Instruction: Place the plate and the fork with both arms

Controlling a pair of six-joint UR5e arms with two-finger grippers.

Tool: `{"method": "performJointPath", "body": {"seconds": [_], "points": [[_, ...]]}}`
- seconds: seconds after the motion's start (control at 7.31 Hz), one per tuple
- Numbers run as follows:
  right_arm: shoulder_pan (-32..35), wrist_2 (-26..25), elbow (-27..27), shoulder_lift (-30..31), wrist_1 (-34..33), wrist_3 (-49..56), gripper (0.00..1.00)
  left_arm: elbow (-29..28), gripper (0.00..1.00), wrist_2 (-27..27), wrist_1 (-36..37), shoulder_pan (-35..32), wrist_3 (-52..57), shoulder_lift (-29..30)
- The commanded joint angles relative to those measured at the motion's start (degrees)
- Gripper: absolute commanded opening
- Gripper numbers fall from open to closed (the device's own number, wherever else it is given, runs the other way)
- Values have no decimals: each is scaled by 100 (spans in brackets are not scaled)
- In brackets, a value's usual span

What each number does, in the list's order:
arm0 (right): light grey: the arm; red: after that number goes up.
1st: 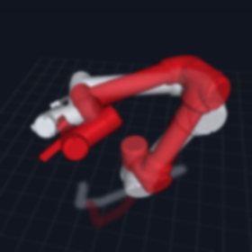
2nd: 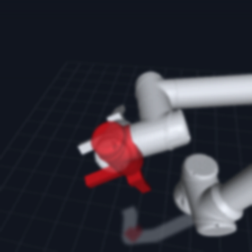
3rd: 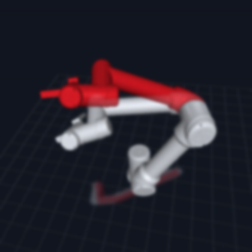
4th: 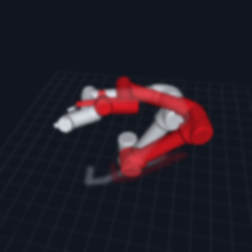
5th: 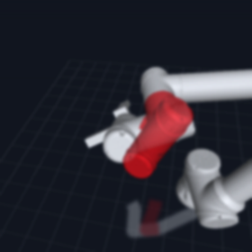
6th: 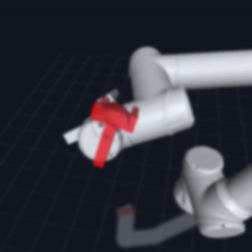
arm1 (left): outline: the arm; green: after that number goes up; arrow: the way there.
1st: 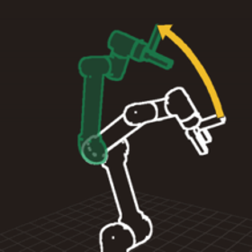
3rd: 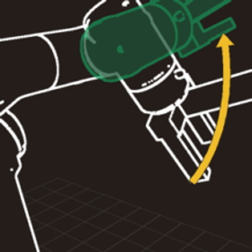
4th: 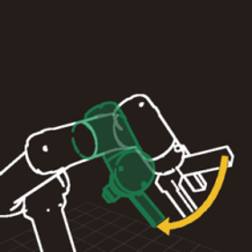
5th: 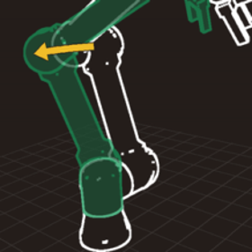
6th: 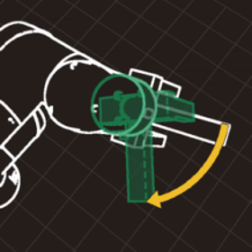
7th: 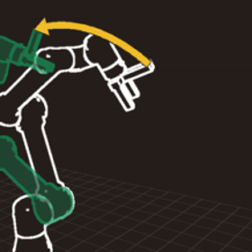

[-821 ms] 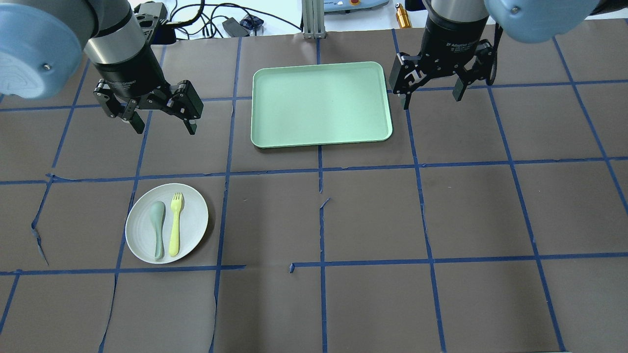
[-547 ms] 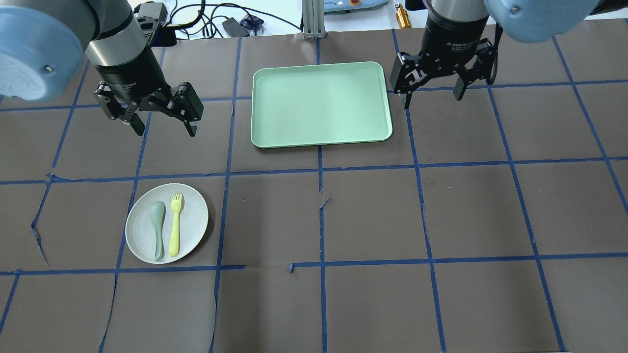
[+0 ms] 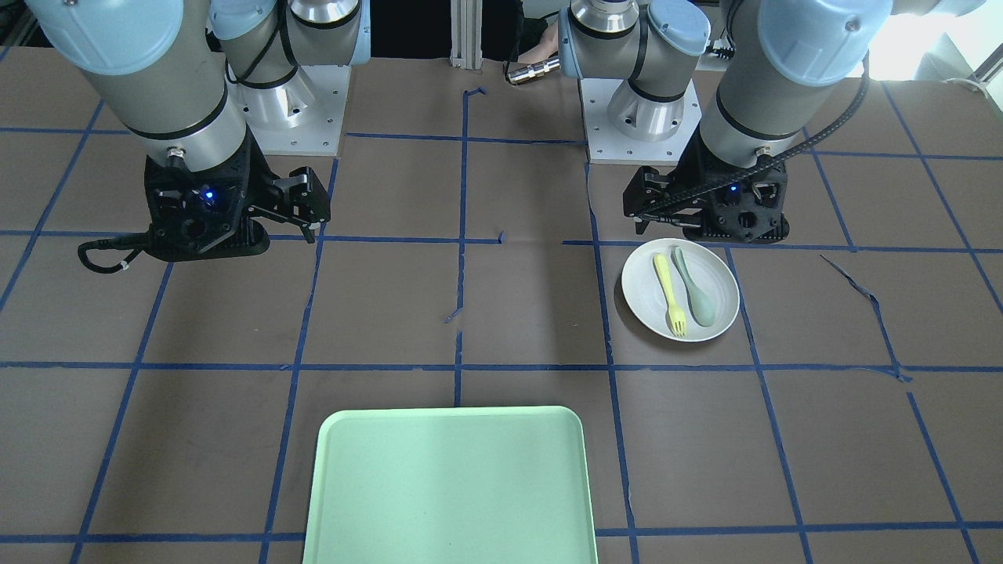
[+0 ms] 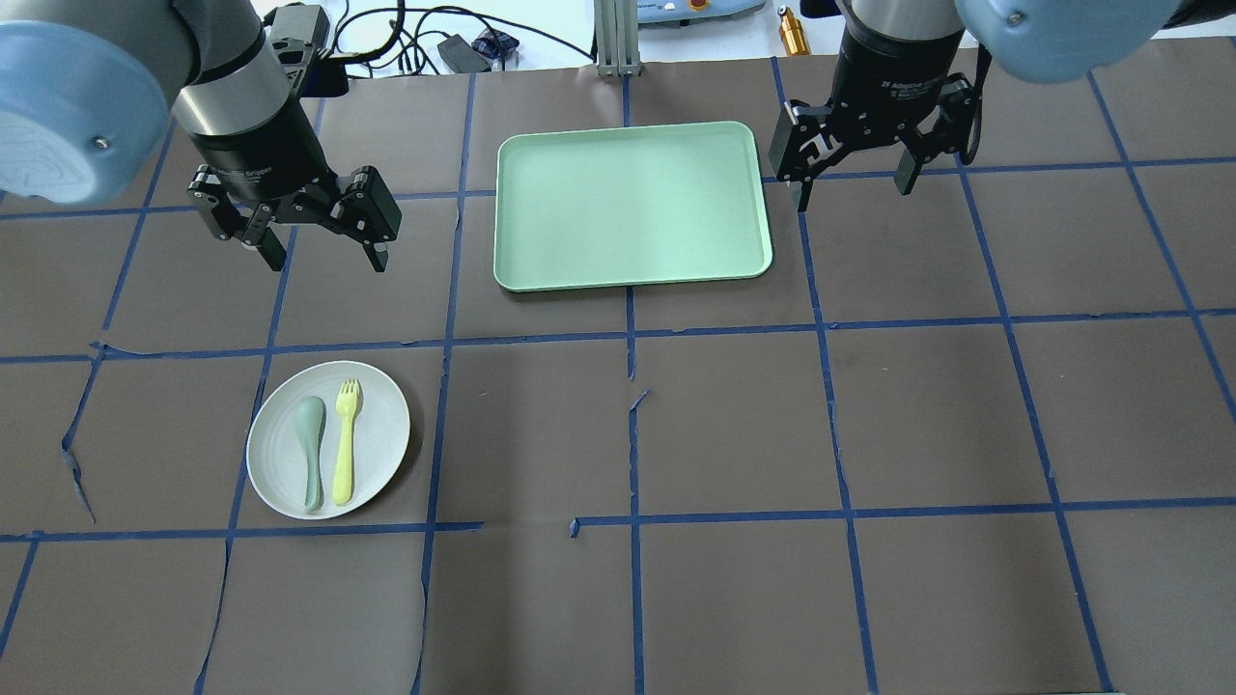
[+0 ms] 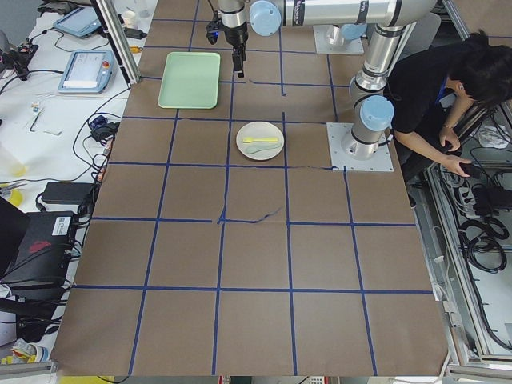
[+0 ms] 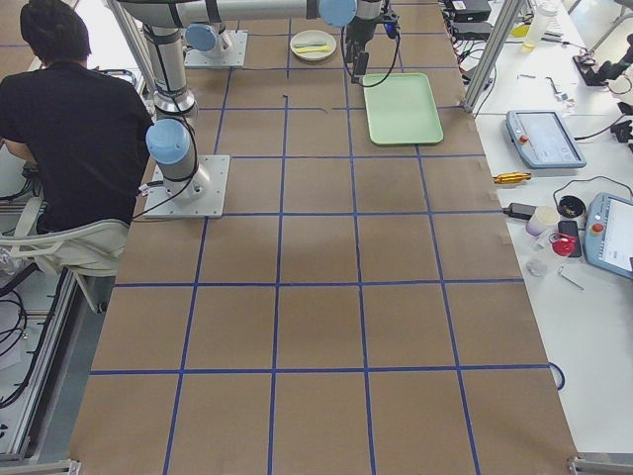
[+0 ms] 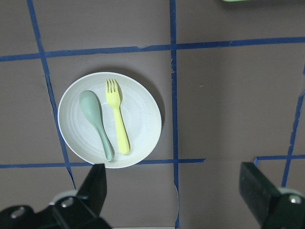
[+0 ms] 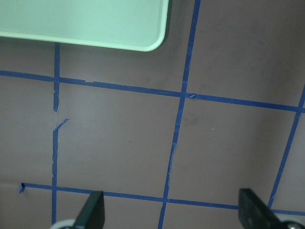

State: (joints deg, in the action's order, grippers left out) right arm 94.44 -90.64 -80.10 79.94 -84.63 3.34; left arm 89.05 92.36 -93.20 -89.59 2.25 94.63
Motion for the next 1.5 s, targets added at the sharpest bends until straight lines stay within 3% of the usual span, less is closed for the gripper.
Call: {"method": "performJointPath", "body": {"seconds": [0.0,1.37], "points": [[4,-7,-14,4,8,0,100,-1,100,-7,4,21,12,72],[4,2,-6,-5,0,0,100,42,100,2,-5,21,-111,20]]}}
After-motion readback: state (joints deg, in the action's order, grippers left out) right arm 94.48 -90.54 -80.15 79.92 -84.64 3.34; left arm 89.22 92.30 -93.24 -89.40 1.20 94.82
